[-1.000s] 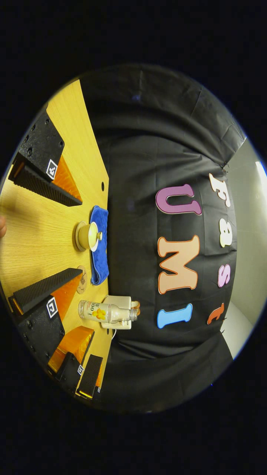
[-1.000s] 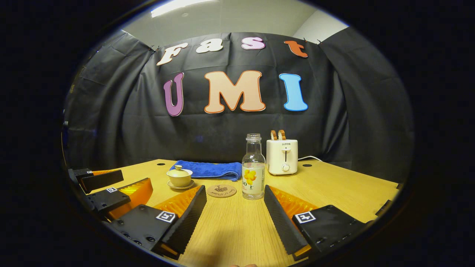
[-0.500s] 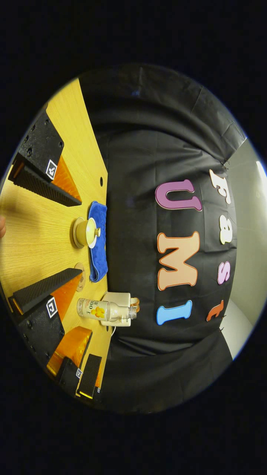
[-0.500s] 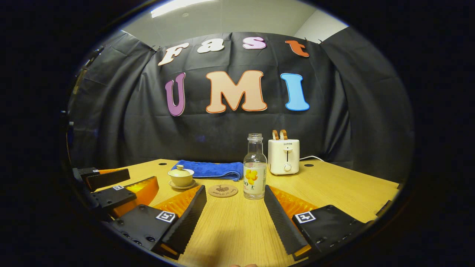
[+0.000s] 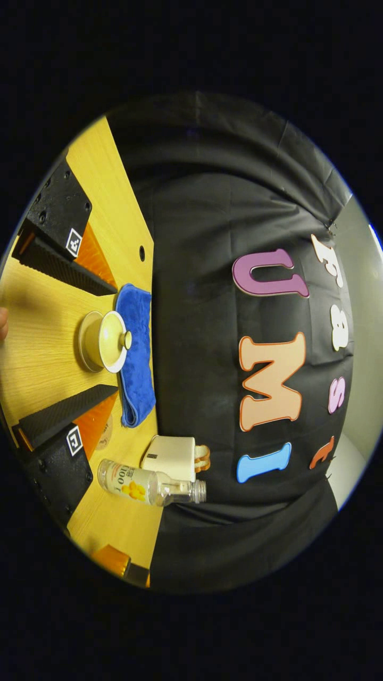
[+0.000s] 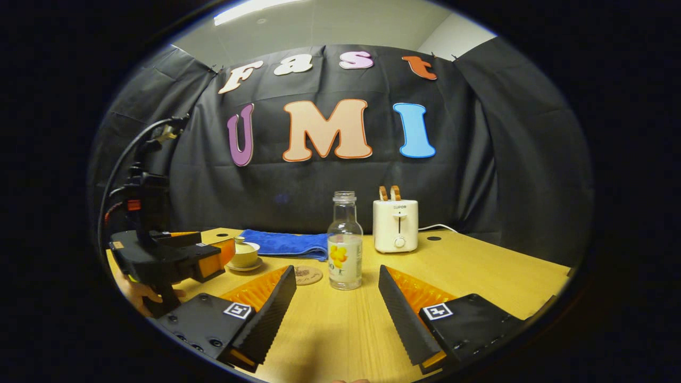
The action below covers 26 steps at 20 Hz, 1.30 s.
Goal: Open the teacup lid with one hand, grasp the water bottle and pour water into the teacup with the other hand; after pouring, place the water bottle on the coaster and then close the teacup lid.
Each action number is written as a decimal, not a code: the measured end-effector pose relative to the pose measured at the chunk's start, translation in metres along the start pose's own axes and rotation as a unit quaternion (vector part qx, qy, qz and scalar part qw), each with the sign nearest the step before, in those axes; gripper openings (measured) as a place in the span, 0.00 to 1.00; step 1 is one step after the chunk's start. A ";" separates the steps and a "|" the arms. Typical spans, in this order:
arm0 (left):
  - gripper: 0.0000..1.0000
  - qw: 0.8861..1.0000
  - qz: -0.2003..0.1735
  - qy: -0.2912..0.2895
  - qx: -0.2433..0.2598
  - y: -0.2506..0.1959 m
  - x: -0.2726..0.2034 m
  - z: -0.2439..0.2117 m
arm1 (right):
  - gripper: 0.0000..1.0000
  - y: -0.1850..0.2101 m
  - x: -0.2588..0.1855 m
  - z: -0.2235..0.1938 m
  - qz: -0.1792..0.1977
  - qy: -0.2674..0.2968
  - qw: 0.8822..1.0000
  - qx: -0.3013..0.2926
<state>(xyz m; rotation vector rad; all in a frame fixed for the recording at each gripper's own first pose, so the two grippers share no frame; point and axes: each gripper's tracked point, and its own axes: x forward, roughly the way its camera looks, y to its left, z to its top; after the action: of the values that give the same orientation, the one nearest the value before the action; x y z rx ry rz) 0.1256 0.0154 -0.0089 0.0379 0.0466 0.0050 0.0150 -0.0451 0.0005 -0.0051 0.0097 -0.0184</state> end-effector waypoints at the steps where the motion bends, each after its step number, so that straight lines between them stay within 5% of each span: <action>1: 0.98 1.000 0.003 0.002 0.005 0.001 0.009 0.001 | 0.99 -0.007 0.003 -0.001 -0.005 -0.001 1.000 0.000; 10: 0.98 0.999 0.008 0.046 0.020 0.001 0.060 -0.010 | 0.96 -0.045 0.012 0.000 -0.035 -0.002 0.999 -0.001; 22: 0.98 0.998 0.006 0.060 0.023 0.005 0.089 -0.014 | 0.96 -0.049 0.013 -0.002 -0.040 -0.003 0.999 -0.002; 26: 0.85 0.997 0.001 0.063 0.032 0.002 0.092 -0.015 | 0.96 -0.049 0.014 -0.002 -0.038 -0.004 0.999 -0.001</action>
<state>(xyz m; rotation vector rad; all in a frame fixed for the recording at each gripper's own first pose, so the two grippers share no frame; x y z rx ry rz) 0.2164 0.0182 -0.0281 0.1012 0.1734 0.0084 0.0280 -0.0939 -0.0011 -0.0085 0.0025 -0.0947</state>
